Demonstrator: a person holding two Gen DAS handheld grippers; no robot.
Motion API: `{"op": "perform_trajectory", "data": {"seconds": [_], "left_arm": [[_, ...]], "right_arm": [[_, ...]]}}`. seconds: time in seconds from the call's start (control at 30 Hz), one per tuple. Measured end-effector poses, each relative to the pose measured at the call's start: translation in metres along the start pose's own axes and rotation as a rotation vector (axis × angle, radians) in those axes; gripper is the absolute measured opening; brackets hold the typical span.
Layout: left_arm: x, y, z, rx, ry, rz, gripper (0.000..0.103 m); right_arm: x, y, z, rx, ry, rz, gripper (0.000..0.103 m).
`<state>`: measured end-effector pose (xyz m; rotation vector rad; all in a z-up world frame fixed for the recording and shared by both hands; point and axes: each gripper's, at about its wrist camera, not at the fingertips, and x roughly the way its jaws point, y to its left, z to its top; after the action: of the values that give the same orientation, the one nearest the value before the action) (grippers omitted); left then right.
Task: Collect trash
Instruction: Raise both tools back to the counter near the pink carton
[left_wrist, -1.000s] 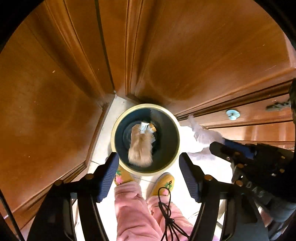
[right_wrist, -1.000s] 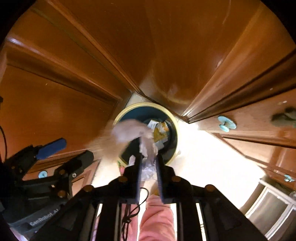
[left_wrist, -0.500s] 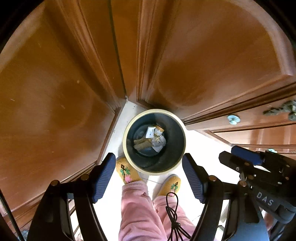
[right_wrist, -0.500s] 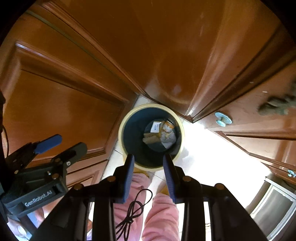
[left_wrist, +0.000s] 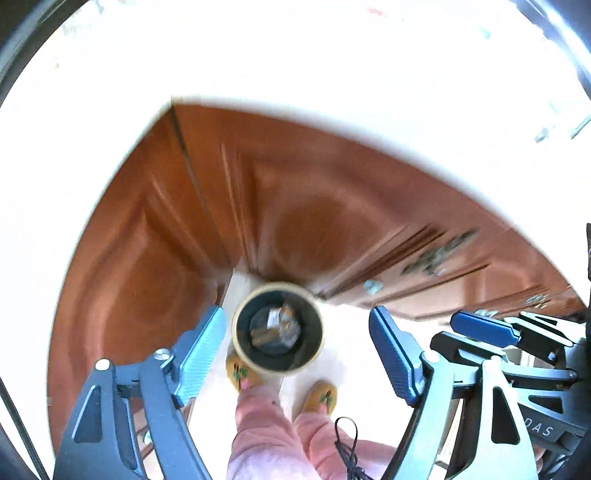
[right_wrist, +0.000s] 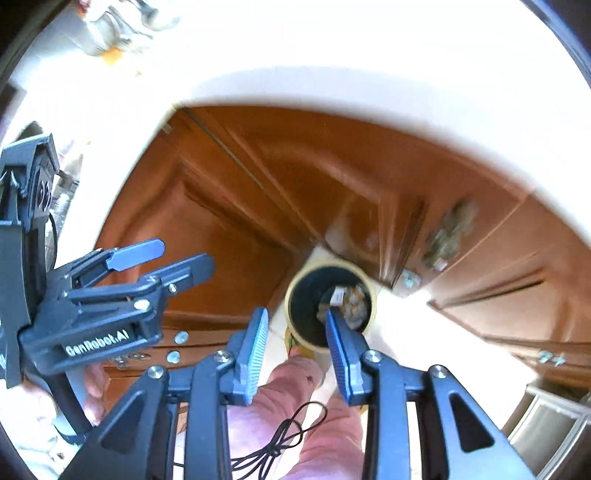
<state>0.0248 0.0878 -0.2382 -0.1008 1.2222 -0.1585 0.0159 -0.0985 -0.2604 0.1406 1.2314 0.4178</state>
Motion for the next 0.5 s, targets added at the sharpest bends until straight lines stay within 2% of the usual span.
{"op": "perform_trajectory", "data": {"seconds": [0.17, 0.37, 0.5], "left_arm": [[-0.061, -0.015, 0.023, 0.03, -0.1, 0.002, 0.081], [-0.123, -0.04, 0.048, 0.073, -0.2, -0.019, 0.083], [-0.157, -0.066, 0.065, 0.114, -0.269, -0.043, 0.086]], "right_arm": [[-0.06, 0.006, 0.014, -0.019, -0.14, 0.011, 0.034], [-0.114, 0.001, 0.018, -0.001, -0.292, 0.023, 0.041], [-0.139, -0.008, 0.02, 0.002, -0.359, 0.019, 0.047]]}}
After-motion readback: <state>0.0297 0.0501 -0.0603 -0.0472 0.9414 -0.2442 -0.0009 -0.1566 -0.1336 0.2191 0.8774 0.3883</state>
